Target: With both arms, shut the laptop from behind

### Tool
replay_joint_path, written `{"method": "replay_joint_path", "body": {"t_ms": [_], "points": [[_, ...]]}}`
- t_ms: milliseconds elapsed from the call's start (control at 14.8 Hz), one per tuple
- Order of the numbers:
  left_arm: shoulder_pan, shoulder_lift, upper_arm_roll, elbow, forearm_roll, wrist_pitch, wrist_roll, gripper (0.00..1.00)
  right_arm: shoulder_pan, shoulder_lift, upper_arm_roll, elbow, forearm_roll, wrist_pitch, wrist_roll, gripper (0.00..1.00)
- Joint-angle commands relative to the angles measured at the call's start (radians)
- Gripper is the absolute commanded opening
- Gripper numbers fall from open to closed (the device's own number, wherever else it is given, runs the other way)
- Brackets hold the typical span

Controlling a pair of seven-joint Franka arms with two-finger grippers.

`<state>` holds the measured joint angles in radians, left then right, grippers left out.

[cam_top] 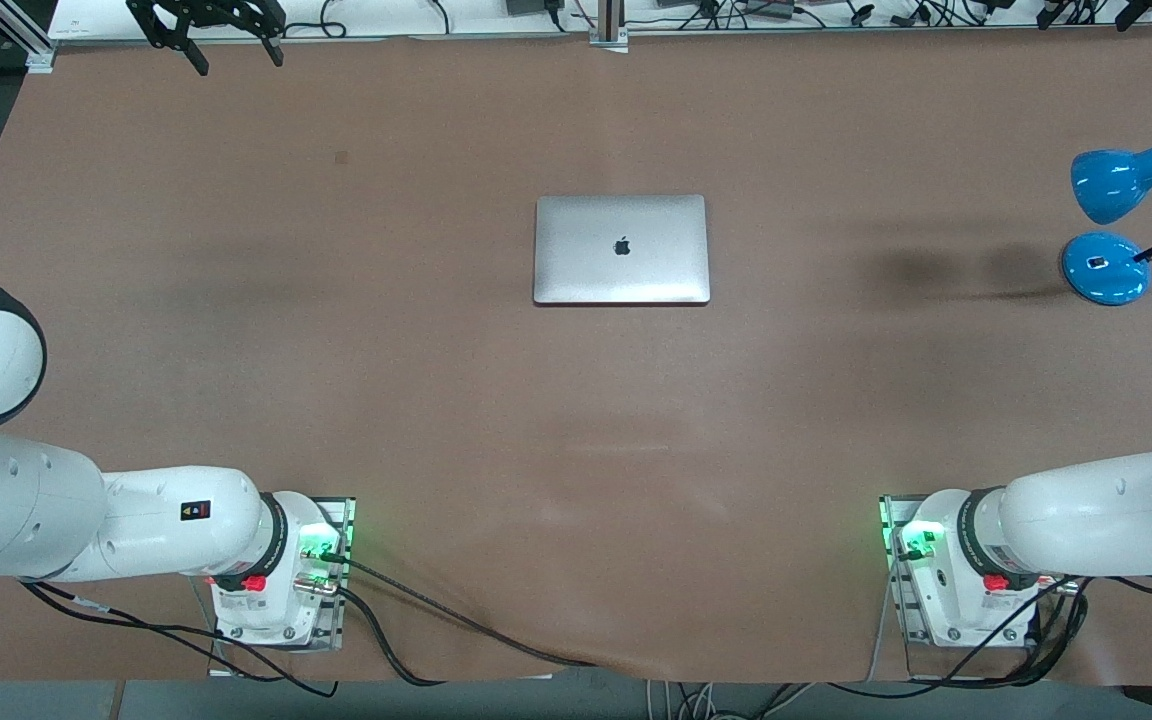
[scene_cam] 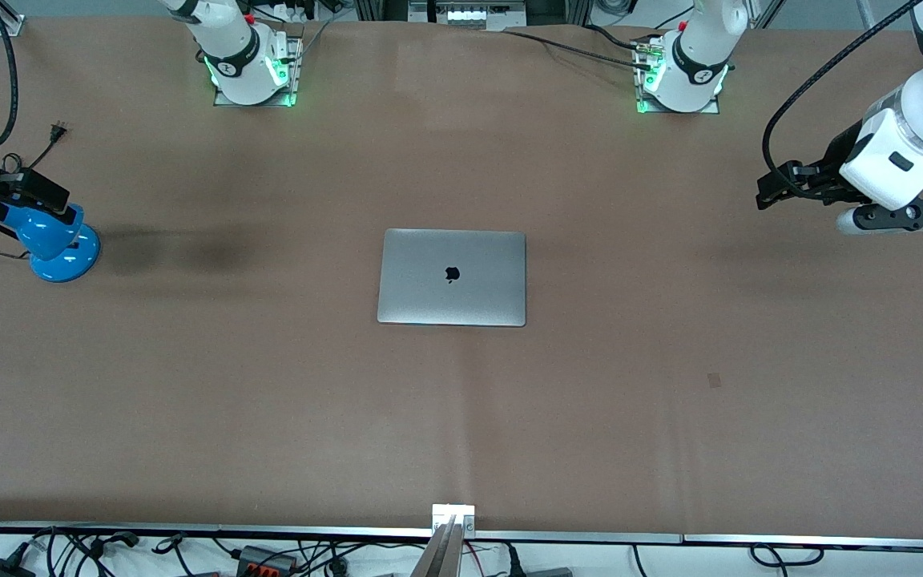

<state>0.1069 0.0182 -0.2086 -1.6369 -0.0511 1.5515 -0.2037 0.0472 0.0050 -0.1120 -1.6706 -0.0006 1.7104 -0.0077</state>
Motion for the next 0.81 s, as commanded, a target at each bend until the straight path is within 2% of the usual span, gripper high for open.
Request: {"method": "replay_joint_path", "body": {"t_ms": [0, 339, 746], "points": [[0.004, -0.011, -0.002, 0.003, -0.01, -0.002, 0.018, 1.0, -0.038, -0.008, 0.031, -0.003, -0.001, -0.009, 0.0, 1.0], [0.005, -0.011, 0.0, 0.005, -0.01, -0.018, 0.02, 1.0, -0.035, -0.016, 0.032, -0.001, -0.001, -0.054, -0.011, 1.0], [0.004, -0.011, -0.002, 0.005, -0.01, -0.018, 0.02, 1.0, -0.03, -0.016, 0.035, -0.003, -0.01, -0.045, -0.011, 1.0]]}}
